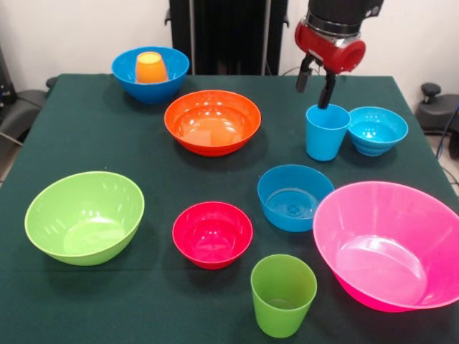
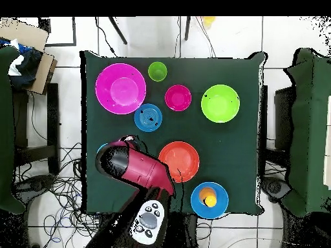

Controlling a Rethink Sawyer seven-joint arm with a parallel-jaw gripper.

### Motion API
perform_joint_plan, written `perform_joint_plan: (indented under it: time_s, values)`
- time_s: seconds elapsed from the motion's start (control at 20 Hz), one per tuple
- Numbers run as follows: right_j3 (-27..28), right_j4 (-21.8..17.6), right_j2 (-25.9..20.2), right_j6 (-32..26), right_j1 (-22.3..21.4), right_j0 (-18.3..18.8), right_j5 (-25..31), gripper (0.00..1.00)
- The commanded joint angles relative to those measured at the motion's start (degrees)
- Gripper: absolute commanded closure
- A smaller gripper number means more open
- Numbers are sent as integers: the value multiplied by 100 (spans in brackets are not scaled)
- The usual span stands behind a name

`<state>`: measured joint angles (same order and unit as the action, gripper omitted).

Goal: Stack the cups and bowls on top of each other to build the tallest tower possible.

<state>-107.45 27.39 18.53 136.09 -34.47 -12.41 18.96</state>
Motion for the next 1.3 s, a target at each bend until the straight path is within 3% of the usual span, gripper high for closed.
perform_joint_plan:
  time_s: [0.05,1.05,1.3]
  values:
    - [497,284,-158,1326,515,-152,209,0]
    - [801,396,33,1134,687,-251,526,0]
    - [973,382,110,1139,919,-300,506,0]
